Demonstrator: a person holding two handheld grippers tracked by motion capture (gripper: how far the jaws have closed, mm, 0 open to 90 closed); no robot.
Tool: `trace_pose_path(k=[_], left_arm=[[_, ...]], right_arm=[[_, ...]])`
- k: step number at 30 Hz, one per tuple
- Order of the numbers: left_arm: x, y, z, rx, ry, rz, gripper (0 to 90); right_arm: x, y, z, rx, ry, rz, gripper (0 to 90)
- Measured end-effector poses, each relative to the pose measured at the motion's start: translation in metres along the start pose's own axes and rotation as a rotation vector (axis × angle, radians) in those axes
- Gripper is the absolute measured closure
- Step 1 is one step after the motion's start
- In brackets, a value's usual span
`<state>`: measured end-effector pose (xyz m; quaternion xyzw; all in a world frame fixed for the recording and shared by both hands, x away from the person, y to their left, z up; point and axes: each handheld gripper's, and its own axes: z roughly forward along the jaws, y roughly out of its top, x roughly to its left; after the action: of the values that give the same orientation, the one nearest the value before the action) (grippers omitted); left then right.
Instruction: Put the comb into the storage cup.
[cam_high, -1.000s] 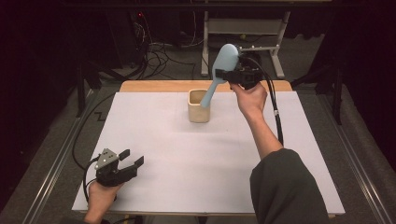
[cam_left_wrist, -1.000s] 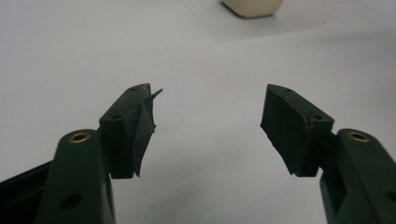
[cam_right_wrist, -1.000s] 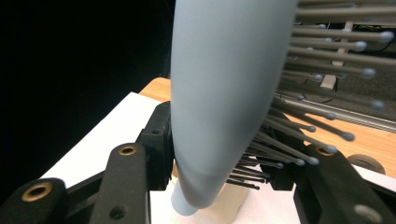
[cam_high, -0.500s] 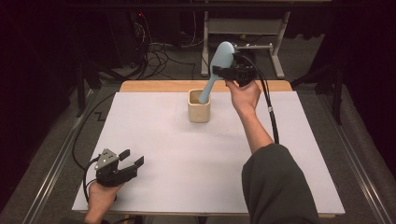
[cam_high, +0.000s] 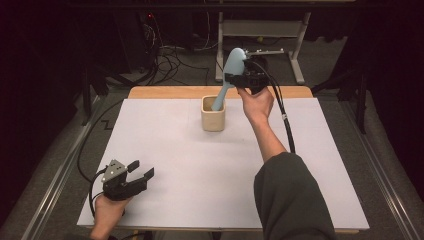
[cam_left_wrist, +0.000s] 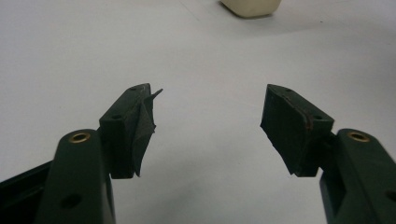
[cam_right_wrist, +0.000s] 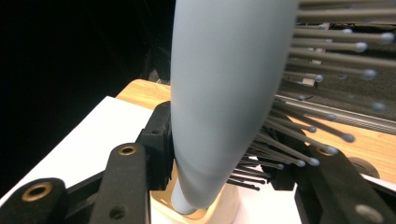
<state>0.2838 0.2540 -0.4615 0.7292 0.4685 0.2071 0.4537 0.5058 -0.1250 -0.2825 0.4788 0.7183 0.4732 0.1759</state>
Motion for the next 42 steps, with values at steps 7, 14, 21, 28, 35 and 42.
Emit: trace_pose_path(k=[7,14,21,28,35,42], left_arm=[[-0.002,0.000,0.000,0.003,0.004,0.012,35.1],[-0.001,0.000,0.000,0.004,0.004,0.011,35.1],[-0.002,0.000,0.000,0.006,0.002,0.010,35.4],[-0.001,0.000,0.000,0.004,0.003,0.009,35.4],[-0.001,0.000,-0.001,0.002,0.005,0.009,35.4],[-0.001,0.000,-0.002,-0.003,0.007,0.008,35.4]], right_arm=[[0.004,-0.003,0.004,0.021,-0.012,-0.031,53.6],[0.006,-0.008,0.010,0.052,-0.017,-0.044,53.5],[0.009,-0.012,0.016,0.078,-0.027,-0.060,53.5],[0.009,-0.015,0.019,0.087,-0.022,-0.062,53.6],[0.010,-0.017,0.021,0.095,-0.024,-0.062,53.5],[0.010,-0.021,0.025,0.103,-0.031,-0.066,53.3]])
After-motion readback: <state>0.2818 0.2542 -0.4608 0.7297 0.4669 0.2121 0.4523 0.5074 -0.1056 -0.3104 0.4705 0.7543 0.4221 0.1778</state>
